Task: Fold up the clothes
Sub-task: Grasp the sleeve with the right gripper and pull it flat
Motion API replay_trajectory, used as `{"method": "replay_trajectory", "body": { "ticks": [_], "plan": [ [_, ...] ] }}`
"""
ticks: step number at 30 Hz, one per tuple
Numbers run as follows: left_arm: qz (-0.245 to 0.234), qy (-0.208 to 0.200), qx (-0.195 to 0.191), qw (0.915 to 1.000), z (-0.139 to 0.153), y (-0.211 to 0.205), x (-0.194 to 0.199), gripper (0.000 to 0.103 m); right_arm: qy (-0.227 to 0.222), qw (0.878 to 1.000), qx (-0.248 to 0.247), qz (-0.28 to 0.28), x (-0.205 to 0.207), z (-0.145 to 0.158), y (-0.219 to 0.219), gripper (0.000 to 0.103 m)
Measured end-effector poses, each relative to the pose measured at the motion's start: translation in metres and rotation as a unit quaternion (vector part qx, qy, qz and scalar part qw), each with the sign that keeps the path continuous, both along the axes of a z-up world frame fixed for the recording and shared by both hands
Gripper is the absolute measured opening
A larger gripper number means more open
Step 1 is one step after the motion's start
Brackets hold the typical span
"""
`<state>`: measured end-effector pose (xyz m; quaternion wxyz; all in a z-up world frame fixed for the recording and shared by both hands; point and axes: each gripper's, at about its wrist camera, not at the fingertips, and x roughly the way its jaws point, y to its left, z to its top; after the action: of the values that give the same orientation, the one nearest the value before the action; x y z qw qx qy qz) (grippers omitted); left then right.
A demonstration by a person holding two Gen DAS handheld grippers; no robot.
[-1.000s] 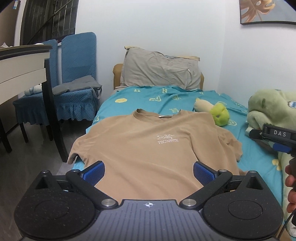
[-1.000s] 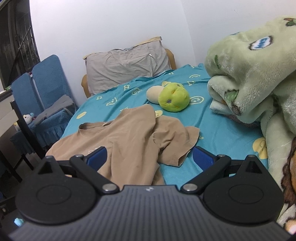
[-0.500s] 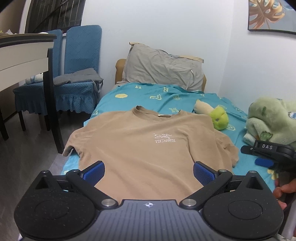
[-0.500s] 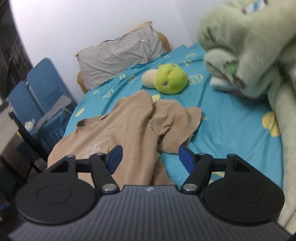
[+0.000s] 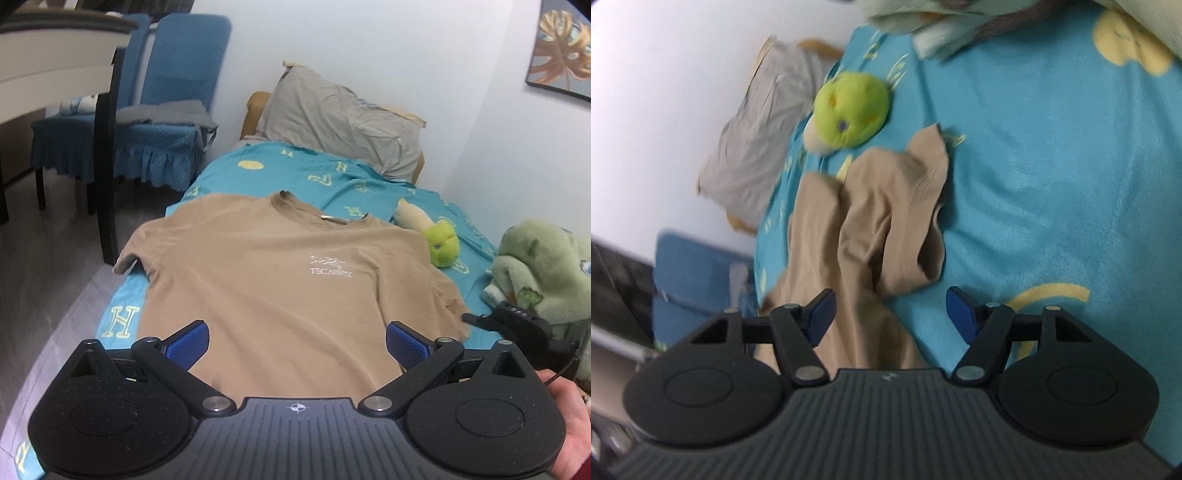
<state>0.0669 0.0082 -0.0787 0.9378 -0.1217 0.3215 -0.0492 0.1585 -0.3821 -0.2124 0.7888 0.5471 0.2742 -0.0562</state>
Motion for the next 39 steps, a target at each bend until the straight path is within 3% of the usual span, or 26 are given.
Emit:
{"method": "replay_trajectory", "body": {
  "ticks": [4, 5, 7, 9, 11, 16, 20, 23, 25, 29, 31, 32, 33, 36, 39],
  "plan": [
    [0.011, 0.021, -0.025, 0.9994, -0.007, 0.007, 0.011, 0.103, -0.010, 1.000, 0.005, -0.021, 0.007, -0.003, -0.004, 0.068],
    [0.014, 0.025, -0.031, 0.9991, -0.009, 0.009, 0.013, 0.103, -0.012, 1.000, -0.001, -0.020, 0.011, -0.003, -0.003, 0.064],
    [0.016, 0.030, -0.038, 0.9987, -0.011, 0.011, 0.015, 0.103, -0.007, 1.000, -0.017, -0.016, 0.018, -0.003, -0.001, 0.050],
    [0.019, 0.031, -0.038, 0.9986, -0.012, 0.010, 0.016, 0.103, 0.004, 0.999, -0.031, -0.012, 0.024, -0.004, 0.001, 0.020],
    [0.020, 0.030, -0.037, 0.9987, -0.013, 0.010, 0.016, 0.103, 0.020, 0.999, -0.043, -0.011, 0.027, -0.003, -0.002, 0.009],
    [0.021, 0.029, -0.033, 0.9988, -0.013, 0.007, 0.015, 0.103, 0.011, 0.994, -0.091, -0.066, 0.015, 0.025, -0.024, 0.007],
    [0.019, 0.023, -0.027, 0.9992, -0.012, 0.005, 0.015, 0.103, -0.006, 0.982, -0.131, -0.137, -0.002, 0.048, -0.052, 0.005],
    [0.017, 0.019, -0.022, 0.9994, -0.012, 0.003, 0.015, 0.103, -0.010, 0.973, -0.154, -0.171, -0.008, 0.054, -0.064, 0.005],
    [0.018, 0.017, -0.019, 0.9995, -0.011, 0.004, 0.015, 0.103, -0.006, 0.973, -0.144, -0.182, -0.012, 0.051, -0.067, 0.005],
    [0.019, 0.019, -0.025, 0.9993, -0.010, 0.005, 0.014, 0.103, 0.010, 0.980, -0.096, -0.171, -0.014, 0.037, -0.068, 0.011],
    [0.018, 0.021, -0.028, 0.9992, -0.010, 0.005, 0.014, 0.103, 0.014, 0.987, -0.065, -0.145, -0.012, 0.029, -0.063, 0.034],
    [0.017, 0.021, -0.029, 0.9992, -0.009, 0.004, 0.014, 0.103, 0.009, 0.990, -0.043, -0.136, -0.012, 0.024, -0.060, 0.066],
    [0.016, 0.021, -0.030, 0.9992, -0.009, 0.004, 0.014, 0.103, 0.003, 0.992, -0.016, -0.128, -0.011, 0.018, -0.057, 0.092],
    [0.018, 0.021, -0.031, 0.9991, -0.008, 0.004, 0.013, 0.103, 0.002, 0.993, 0.061, -0.103, -0.002, 0.000, -0.050, 0.092],
    [0.023, 0.025, -0.037, 0.9987, -0.010, 0.007, 0.013, 0.103, -0.011, 0.994, 0.046, -0.097, 0.013, -0.005, -0.047, 0.091]
  ]
}}
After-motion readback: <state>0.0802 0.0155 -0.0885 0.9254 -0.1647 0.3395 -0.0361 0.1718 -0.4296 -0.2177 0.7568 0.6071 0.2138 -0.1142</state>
